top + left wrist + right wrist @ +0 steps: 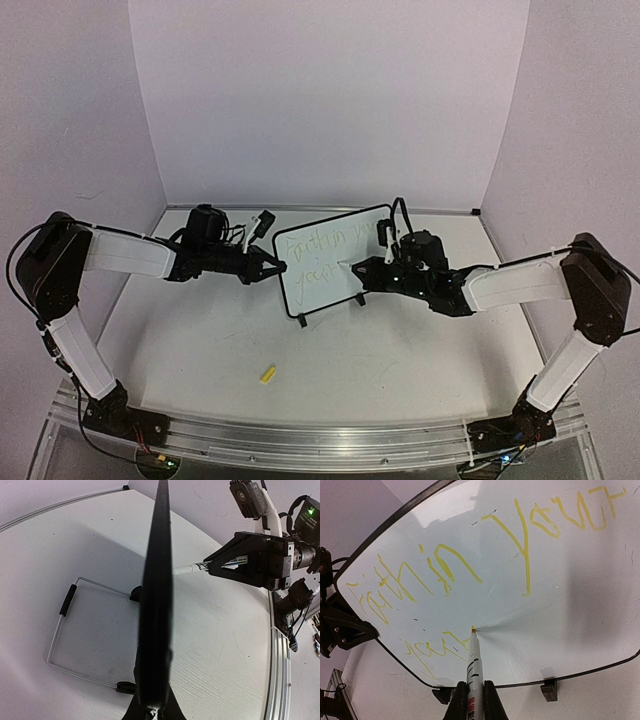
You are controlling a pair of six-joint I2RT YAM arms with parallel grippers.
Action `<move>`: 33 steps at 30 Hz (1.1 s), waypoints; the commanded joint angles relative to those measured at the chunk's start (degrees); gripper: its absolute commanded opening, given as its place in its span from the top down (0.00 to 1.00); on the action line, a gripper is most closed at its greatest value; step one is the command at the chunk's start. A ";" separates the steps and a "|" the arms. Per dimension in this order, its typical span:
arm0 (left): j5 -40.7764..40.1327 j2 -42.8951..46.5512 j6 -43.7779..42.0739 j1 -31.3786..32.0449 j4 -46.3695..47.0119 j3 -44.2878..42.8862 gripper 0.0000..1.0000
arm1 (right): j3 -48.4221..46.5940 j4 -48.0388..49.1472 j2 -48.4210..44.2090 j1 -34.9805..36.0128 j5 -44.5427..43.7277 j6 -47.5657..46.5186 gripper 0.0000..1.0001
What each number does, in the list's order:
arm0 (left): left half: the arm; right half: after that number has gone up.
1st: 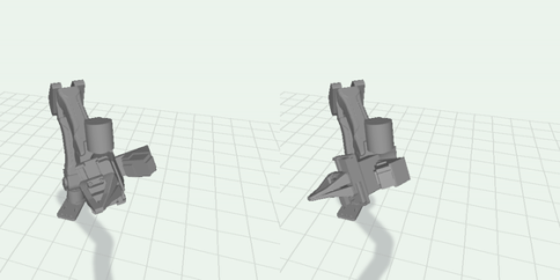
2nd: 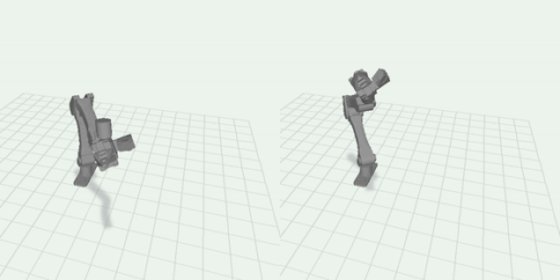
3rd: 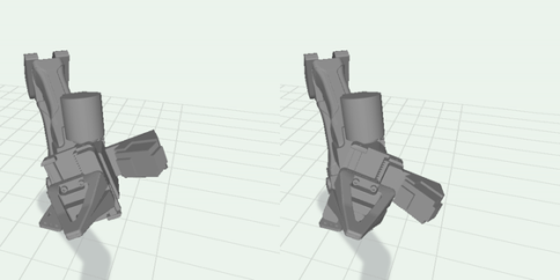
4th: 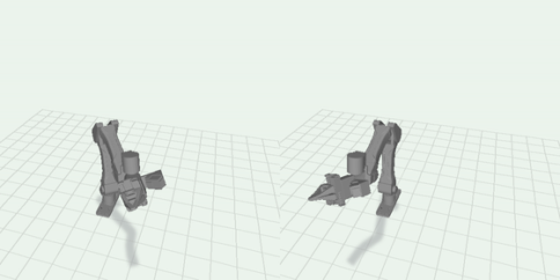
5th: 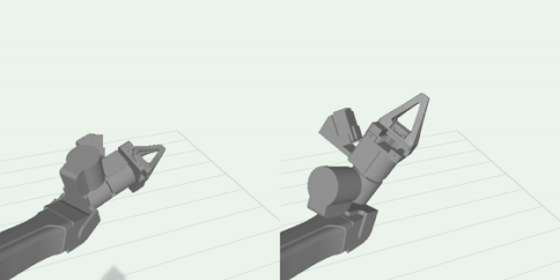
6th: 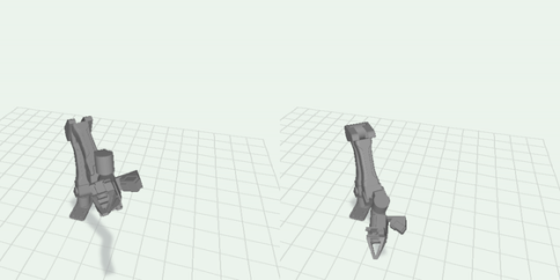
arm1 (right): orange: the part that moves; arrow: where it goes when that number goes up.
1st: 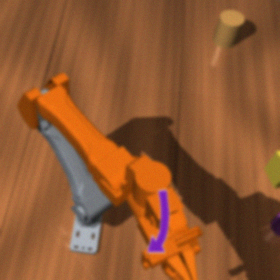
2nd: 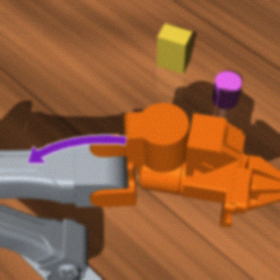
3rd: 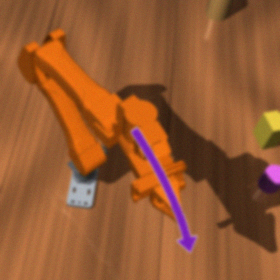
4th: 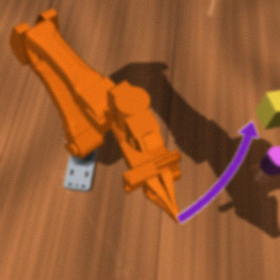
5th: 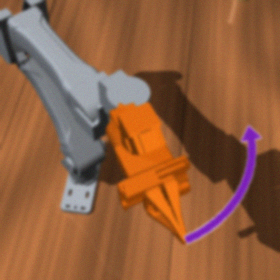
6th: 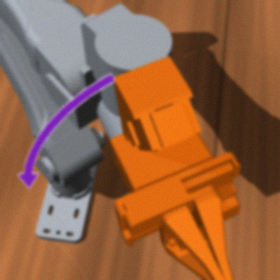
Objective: Write a sentence on the whiteboard
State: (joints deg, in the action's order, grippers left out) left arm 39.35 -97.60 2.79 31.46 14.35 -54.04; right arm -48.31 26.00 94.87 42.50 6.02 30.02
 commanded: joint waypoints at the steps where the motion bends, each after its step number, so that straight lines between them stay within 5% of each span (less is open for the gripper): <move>1: 0.76 -0.05 -0.71 0.70 -1.77 -2.35 1.00 | 0.46 0.19 1.81 -0.20 -0.79 0.75 1.00; 33: 0.75 -0.12 -0.80 0.79 -1.87 -2.44 1.00 | -1.43 2.09 -1.36 -0.23 -1.61 1.53 1.00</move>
State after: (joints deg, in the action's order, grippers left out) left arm 39.00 -97.60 2.81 31.57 13.54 -54.39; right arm -47.67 25.96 95.49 42.52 6.26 31.70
